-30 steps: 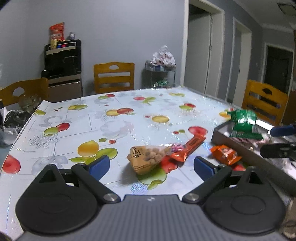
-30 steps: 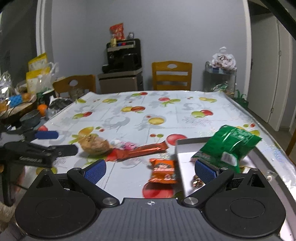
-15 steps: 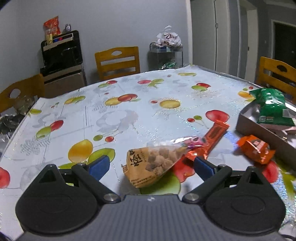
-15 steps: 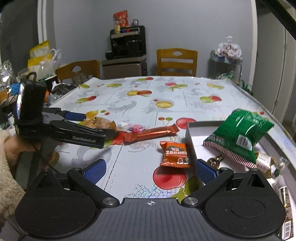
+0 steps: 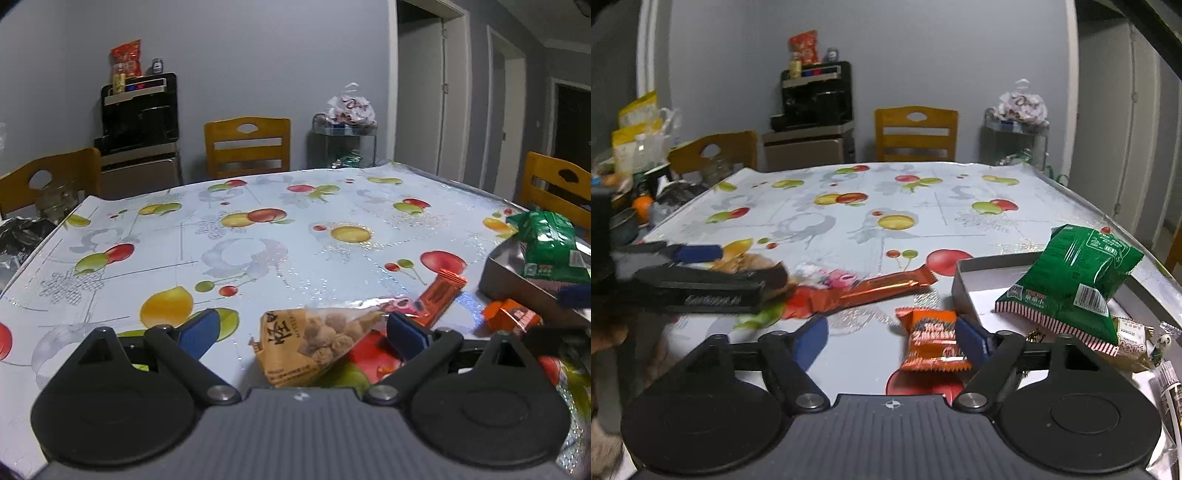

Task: Organize snacks
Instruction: 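Move the left tool to the peanut paper bag while the right tool approaches the orange biscuit packet, then grasp the peanut paper bag with the left tool while the right tool grasps the orange biscuit packet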

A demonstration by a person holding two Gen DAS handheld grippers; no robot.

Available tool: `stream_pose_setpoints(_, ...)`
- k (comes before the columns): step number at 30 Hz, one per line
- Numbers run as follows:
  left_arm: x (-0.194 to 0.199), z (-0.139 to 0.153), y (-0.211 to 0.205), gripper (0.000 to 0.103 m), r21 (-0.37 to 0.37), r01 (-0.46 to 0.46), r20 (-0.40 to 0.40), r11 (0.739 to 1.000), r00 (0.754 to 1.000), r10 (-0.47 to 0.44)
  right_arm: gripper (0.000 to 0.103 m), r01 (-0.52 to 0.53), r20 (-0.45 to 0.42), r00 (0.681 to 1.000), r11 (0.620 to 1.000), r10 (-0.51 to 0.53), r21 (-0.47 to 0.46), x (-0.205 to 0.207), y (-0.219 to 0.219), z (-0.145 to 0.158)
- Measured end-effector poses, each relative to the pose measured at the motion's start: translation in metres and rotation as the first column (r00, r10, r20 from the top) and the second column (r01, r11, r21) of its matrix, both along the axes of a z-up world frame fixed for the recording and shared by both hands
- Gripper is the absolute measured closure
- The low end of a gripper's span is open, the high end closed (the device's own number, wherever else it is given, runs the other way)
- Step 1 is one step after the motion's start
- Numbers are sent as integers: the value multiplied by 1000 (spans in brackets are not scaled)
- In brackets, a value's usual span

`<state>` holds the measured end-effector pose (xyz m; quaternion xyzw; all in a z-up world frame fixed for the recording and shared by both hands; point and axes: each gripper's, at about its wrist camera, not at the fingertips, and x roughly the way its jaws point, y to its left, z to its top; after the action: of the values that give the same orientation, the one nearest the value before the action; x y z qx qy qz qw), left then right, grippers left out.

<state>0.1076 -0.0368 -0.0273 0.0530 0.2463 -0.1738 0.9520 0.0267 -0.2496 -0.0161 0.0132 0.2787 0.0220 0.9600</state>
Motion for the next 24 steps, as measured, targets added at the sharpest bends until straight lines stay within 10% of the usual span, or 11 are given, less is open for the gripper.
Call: stream_pose_setpoints(24, -3, -5, 3, 6, -16, 76, -46, 997, 996, -76, 38, 11, -82, 997, 999, -14, -42, 42, 6, -17)
